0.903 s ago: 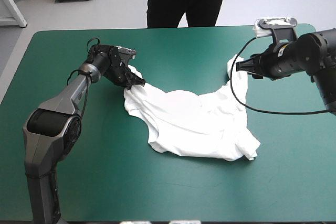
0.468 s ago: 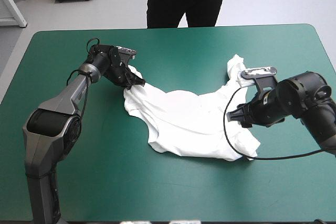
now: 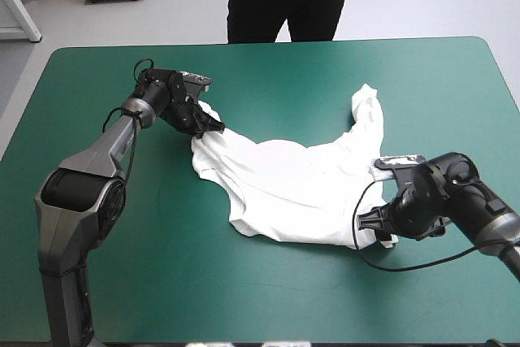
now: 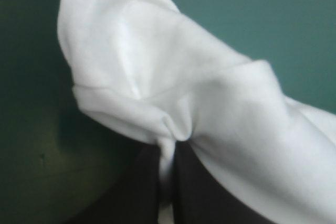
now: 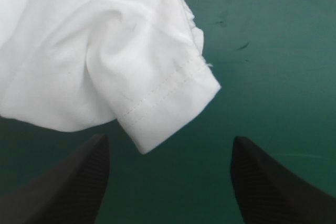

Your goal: Fold the cloth

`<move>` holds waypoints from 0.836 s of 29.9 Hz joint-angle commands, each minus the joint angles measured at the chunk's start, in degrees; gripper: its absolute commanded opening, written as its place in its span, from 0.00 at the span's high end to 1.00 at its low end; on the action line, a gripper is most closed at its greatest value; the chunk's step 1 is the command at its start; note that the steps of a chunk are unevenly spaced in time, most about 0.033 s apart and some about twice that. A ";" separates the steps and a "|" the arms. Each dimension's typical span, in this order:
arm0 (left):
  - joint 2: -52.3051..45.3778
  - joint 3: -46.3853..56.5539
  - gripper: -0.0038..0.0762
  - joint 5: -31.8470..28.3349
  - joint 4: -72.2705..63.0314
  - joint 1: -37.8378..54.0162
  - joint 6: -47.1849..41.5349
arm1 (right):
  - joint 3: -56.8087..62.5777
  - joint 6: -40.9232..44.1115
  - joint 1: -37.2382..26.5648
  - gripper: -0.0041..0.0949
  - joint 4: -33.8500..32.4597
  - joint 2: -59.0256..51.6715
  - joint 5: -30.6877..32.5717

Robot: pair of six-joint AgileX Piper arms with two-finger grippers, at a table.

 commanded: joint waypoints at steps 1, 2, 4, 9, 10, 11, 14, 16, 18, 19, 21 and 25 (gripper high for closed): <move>-2.30 -1.01 0.96 -0.28 -1.40 -0.50 -0.08 | 3.48 1.06 0.08 0.34 0.50 -1.43 -7.89; -2.30 -1.01 0.96 -0.28 -1.40 -0.50 -0.08 | 4.43 1.66 0.08 0.34 0.50 -1.43 -9.28; -2.30 -1.01 0.96 -0.28 -1.53 -0.50 -0.08 | 6.08 2.91 0.08 0.34 1.00 -1.43 -13.84; -2.30 -1.01 0.96 -0.28 -1.53 -0.50 -0.08 | 8.10 4.40 0.08 0.41 1.00 0.77 -18.23; -2.30 -1.01 0.96 -0.28 -1.53 -0.50 -0.08 | 8.40 4.40 0.08 0.42 1.31 1.91 -18.34; -2.30 -1.01 0.96 -0.16 -1.53 -0.50 -0.08 | 8.76 4.40 0.08 0.42 1.60 3.15 -18.34; -2.30 -1.01 0.96 -0.16 -1.76 -0.50 -0.08 | 9.15 3.75 0.08 0.42 2.90 6.63 -18.34; -2.30 -1.01 0.96 0.10 -1.76 -0.50 -0.08 | 9.15 3.53 0.08 0.42 4.13 8.37 -18.75; -2.30 -1.01 0.96 0.08 -1.76 -0.50 -0.08 | 9.15 3.53 0.08 0.47 4.39 9.52 -19.19; -2.30 -1.01 0.96 0.08 -1.89 -0.50 -0.08 | 9.15 3.53 0.08 0.55 4.49 9.96 -19.19; -2.30 -1.01 0.96 0.13 -1.89 -0.50 -0.08 | 9.15 3.53 0.08 0.70 4.36 9.96 -18.74; -2.59 -1.01 0.96 1.05 -1.99 -0.50 -0.34 | 8.05 3.63 0.08 0.97 4.12 9.30 -17.88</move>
